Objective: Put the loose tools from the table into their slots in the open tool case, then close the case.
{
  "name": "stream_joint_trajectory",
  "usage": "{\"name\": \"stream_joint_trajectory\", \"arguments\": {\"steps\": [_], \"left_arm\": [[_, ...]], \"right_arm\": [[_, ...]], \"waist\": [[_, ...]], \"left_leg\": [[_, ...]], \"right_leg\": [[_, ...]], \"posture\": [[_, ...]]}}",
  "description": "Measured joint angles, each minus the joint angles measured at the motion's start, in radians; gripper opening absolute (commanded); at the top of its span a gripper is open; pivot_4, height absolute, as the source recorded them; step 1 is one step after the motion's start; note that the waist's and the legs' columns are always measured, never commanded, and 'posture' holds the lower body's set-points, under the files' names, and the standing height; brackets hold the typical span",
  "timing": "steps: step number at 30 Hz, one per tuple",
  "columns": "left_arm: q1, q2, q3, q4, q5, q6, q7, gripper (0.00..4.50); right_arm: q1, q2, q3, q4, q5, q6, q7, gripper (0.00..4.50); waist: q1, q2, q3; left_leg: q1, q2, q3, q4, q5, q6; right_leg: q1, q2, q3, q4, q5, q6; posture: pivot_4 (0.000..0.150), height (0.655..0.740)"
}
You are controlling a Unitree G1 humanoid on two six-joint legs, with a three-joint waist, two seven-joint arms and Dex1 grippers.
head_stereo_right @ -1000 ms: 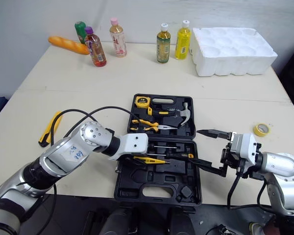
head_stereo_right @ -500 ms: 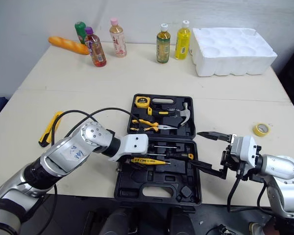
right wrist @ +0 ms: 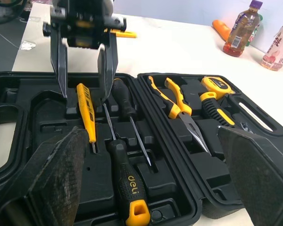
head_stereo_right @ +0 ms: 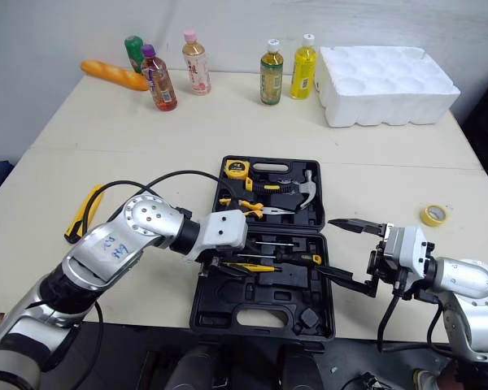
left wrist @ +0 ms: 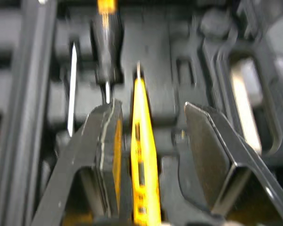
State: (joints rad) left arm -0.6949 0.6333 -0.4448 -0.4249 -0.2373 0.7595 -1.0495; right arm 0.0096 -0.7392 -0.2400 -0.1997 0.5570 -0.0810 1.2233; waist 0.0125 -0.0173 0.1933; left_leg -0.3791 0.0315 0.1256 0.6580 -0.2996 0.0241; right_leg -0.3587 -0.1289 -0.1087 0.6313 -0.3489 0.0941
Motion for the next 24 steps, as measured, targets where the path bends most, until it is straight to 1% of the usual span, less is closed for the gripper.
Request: {"name": "stream_joint_trajectory", "arguments": {"steps": [5,10,13,16,17,21,24], "left_arm": [[0.094,-0.038,0.145,0.037,-0.085,-0.208,-0.037,2.27],[0.196,-0.062,0.305,0.127,-0.167,-0.339,-0.054,2.27],[0.254,-0.039,0.373,0.208,-0.174,-0.398,-0.07,1.46],[0.281,-0.041,0.398,0.214,-0.192,-0.437,-0.083,0.1],[0.283,-0.044,0.398,0.215,-0.193,-0.442,-0.083,0.01],[0.294,-0.077,0.385,0.217,-0.187,-0.465,-0.063,0.01],[0.318,-0.085,0.339,0.228,-0.147,-0.481,-0.046,0.01]], "right_arm": [[0.003,0.001,0.0,0.005,0.0,-0.002,0.0,4.5],[0.002,0.003,0.0,0.012,0.0,-0.006,0.002,4.5],[0.002,0.003,-0.001,0.028,0.0,-0.01,0.008,4.5],[0.001,0.003,-0.001,0.051,0.0,-0.023,0.012,4.5],[-0.001,0.003,-0.001,0.052,0.0,-0.026,0.013,4.5],[-0.007,0.003,-0.001,0.06,-0.002,-0.031,0.017,4.5],[-0.016,0.003,-0.001,0.071,-0.006,-0.032,0.017,4.5]], "waist": [[-0.001,0.0,0.0],[-0.006,0.0,0.0],[-0.012,0.0,0.0],[-0.011,0.0,0.0],[-0.01,0.0,0.0],[-0.011,0.0,0.0],[-0.013,0.0,0.0]], "left_leg": [[-0.001,0.0,-0.002,0.002,0.0,0.0],[-0.001,0.0,-0.002,0.003,0.0,0.0],[-0.001,0.0,-0.002,0.003,0.0,0.0],[-0.001,0.0,-0.002,0.003,-0.001,0.001],[-0.001,-0.001,-0.003,0.003,-0.001,0.001],[-0.001,-0.001,-0.003,0.003,-0.001,0.001],[-0.001,0.0,-0.003,0.003,-0.001,0.001]], "right_leg": [[0.0,0.0,-0.002,0.001,0.0,0.0],[0.001,-0.001,-0.003,0.001,0.0,0.0],[0.001,-0.001,-0.003,0.002,0.0,0.0],[0.001,-0.002,-0.003,0.002,0.0,0.0],[0.001,-0.002,-0.003,0.002,0.0,0.0],[0.001,-0.002,-0.003,0.002,0.0,0.0],[0.001,-0.001,-0.003,0.002,0.0,0.0]], "posture": [[0.15,0.74],[0.15,0.74],[0.15,0.74],[0.15,0.74],[0.15,0.74],[0.15,0.74],[0.15,0.74]]}}
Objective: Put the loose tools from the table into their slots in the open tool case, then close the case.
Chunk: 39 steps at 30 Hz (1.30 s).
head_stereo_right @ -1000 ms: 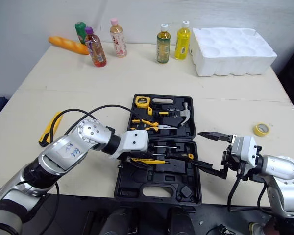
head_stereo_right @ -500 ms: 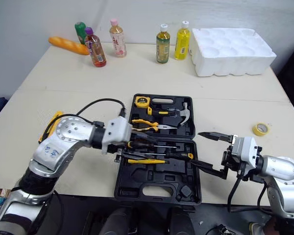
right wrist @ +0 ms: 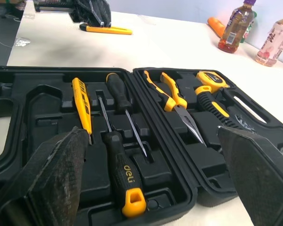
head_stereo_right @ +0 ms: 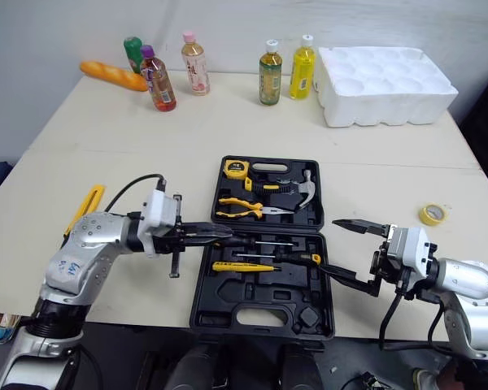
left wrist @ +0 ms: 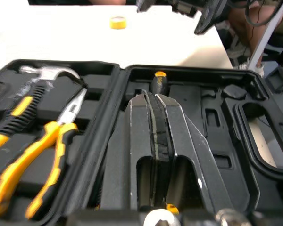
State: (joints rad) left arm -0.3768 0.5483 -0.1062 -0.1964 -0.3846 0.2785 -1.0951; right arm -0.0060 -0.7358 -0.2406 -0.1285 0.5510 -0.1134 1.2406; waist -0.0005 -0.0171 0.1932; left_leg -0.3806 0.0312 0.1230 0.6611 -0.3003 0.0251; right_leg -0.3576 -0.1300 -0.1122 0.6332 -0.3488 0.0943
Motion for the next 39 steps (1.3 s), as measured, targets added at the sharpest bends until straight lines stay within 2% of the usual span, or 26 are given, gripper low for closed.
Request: {"name": "stream_joint_trajectory", "arguments": {"steps": [16,31,39], "left_arm": [[0.027,-0.013,-0.134,0.065,0.147,-0.075,0.025,0.01],[0.028,-0.016,-0.159,0.084,0.174,-0.105,0.022,0.01],[-0.003,0.011,-0.212,0.077,0.23,-0.078,0.032,0.01]], "right_arm": [[0.004,0.0,0.0,0.004,-0.001,0.001,0.006,4.5],[0.012,0.0,0.0,0.003,-0.002,0.004,-0.001,4.5],[0.011,0.0,0.0,0.003,-0.003,0.004,-0.006,4.5]], "waist": [[0.0,0.0,0.0],[0.0,0.003,-0.002],[-0.001,0.007,-0.004]], "left_leg": [[0.0,0.0,0.0,0.0,0.0,0.0],[0.001,0.0,0.0,0.0,0.0,0.0],[0.009,0.0,0.0,-0.003,-0.001,0.0]], "right_leg": [[0.0,-0.001,0.0,0.0,0.0,0.0],[0.0,-0.001,0.0,0.0,0.0,0.0],[0.009,-0.001,0.001,-0.003,0.0,0.0]], "posture": [[0.15,0.74],[0.15,0.74],[0.15,0.74]]}}
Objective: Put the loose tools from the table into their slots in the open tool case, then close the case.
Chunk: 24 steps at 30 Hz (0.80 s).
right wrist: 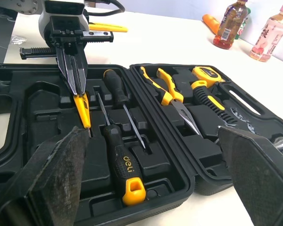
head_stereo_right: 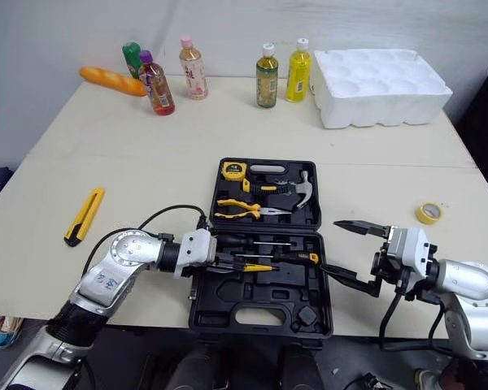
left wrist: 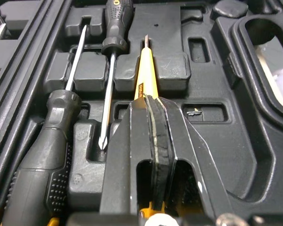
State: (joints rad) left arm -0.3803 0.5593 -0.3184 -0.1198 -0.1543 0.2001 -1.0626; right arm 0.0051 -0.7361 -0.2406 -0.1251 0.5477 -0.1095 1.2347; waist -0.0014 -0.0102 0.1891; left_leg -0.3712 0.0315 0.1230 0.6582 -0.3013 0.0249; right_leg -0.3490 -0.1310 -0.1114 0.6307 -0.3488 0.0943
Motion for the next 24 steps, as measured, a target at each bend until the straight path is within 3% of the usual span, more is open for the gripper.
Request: {"name": "stream_joint_trajectory", "arguments": {"steps": [24], "left_arm": [[-0.098,0.031,-0.093,-0.067,0.011,0.26,0.009,0.01]], "right_arm": [[-0.071,0.0,0.003,0.037,-0.031,0.0,0.0,4.5]], "waist": [[0.002,0.006,-0.013]], "left_leg": [[0.004,0.0,-0.003,-0.001,-0.004,0.002]], "right_leg": [[0.007,-0.001,-0.002,-0.005,0.001,0.001]], "posture": [[0.15,0.74]]}}
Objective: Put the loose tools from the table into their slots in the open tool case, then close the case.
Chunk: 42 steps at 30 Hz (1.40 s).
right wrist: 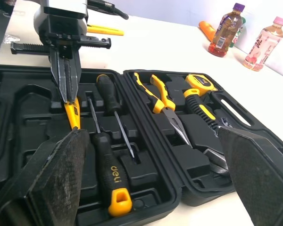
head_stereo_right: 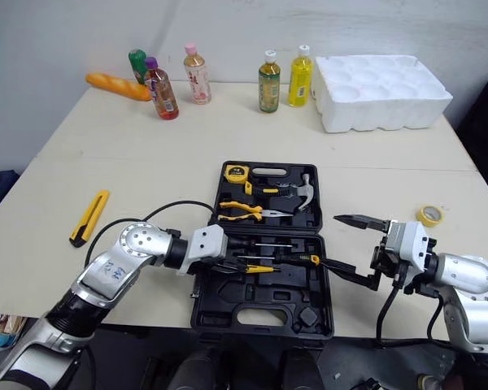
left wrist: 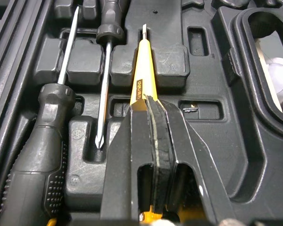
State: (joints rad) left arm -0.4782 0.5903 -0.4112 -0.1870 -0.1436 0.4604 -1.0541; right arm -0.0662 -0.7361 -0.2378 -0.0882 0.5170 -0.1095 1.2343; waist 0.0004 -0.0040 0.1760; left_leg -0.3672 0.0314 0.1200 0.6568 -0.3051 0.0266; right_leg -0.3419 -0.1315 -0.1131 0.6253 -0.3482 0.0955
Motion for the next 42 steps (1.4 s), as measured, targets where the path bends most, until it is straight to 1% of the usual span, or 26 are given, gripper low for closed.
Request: {"name": "stream_joint_trajectory", "arguments": {"steps": [10,15,25,28,30,35,39,42], "left_arm": [[-0.043,0.022,-0.041,-0.068,0.016,0.128,0.013,0.01],[-0.066,0.065,-0.081,-0.114,0.057,0.128,0.015,0.01],[-0.065,0.066,-0.087,-0.145,0.058,0.172,0.024,0.01],[-0.041,0.134,-0.072,-0.171,0.057,0.175,0.02,0.01],[-0.031,0.157,-0.061,-0.186,0.057,0.176,0.019,0.01],[-0.026,0.159,-0.058,-0.19,0.057,0.176,0.02,0.01],[-0.02,0.13,-0.047,-0.189,0.055,0.2,0.029,0.01],[-0.019,0.126,-0.044,-0.189,0.052,0.204,0.027,0.01]], "right_arm": [[-0.008,-0.002,0.0,0.01,0.0,0.001,0.019,4.5],[0.002,-0.003,0.0,0.01,0.0,0.002,0.019,4.5],[-0.005,-0.006,0.0,0.01,0.0,0.002,0.021,4.5],[-0.005,-0.01,-0.003,0.011,0.001,0.002,0.022,4.5],[-0.006,-0.015,-0.003,0.012,0.001,0.002,0.024,4.5],[-0.002,-0.015,-0.003,0.012,0.001,0.001,0.028,4.5],[0.0,-0.015,-0.003,0.012,0.001,0.001,0.028,4.5],[0.0,-0.015,-0.003,0.012,0.001,0.001,0.027,4.5]], "waist": [[0.002,0.0,0.0],[-0.003,0.001,-0.003],[-0.001,0.002,-0.003],[-0.008,0.001,-0.003],[-0.009,0.001,-0.003],[-0.008,0.002,-0.003],[-0.002,0.002,-0.003],[0.0,0.002,-0.003]], "left_leg": [[0.0,0.0,-0.001,-0.001,0.0,0.001],[0.001,0.0,-0.001,-0.005,0.0,0.0],[0.001,0.0,-0.001,-0.008,0.001,0.0],[0.002,0.001,-0.001,-0.009,0.0,0.001],[0.003,0.001,-0.001,-0.01,0.0,0.001],[0.003,0.002,-0.001,-0.011,0.0,0.0],[0.002,0.002,-0.001,-0.01,0.0,0.001],[0.001,0.002,-0.001,-0.01,-0.001,0.001]], "right_leg": [[0.001,0.0,0.0,-0.003,0.0,0.0],[0.001,0.0,0.0,-0.004,0.0,0.0],[0.0,0.001,0.0,-0.005,0.0,0.0],[0.0,0.001,0.001,-0.005,0.0,0.0],[-0.001,0.002,0.0,-0.004,-0.001,-0.001],[-0.001,0.002,0.0,-0.004,-0.001,-0.003],[-0.002,0.002,0.0,-0.004,-0.001,-0.003],[-0.002,0.002,0.0,-0.004,-0.001,-0.003]], "posture": [[0.15,0.74],[0.15,0.74],[0.15,0.74],[0.15,0.74],[0.15,0.74],[0.15,0.74],[0.15,0.74],[0.15,0.74]]}}
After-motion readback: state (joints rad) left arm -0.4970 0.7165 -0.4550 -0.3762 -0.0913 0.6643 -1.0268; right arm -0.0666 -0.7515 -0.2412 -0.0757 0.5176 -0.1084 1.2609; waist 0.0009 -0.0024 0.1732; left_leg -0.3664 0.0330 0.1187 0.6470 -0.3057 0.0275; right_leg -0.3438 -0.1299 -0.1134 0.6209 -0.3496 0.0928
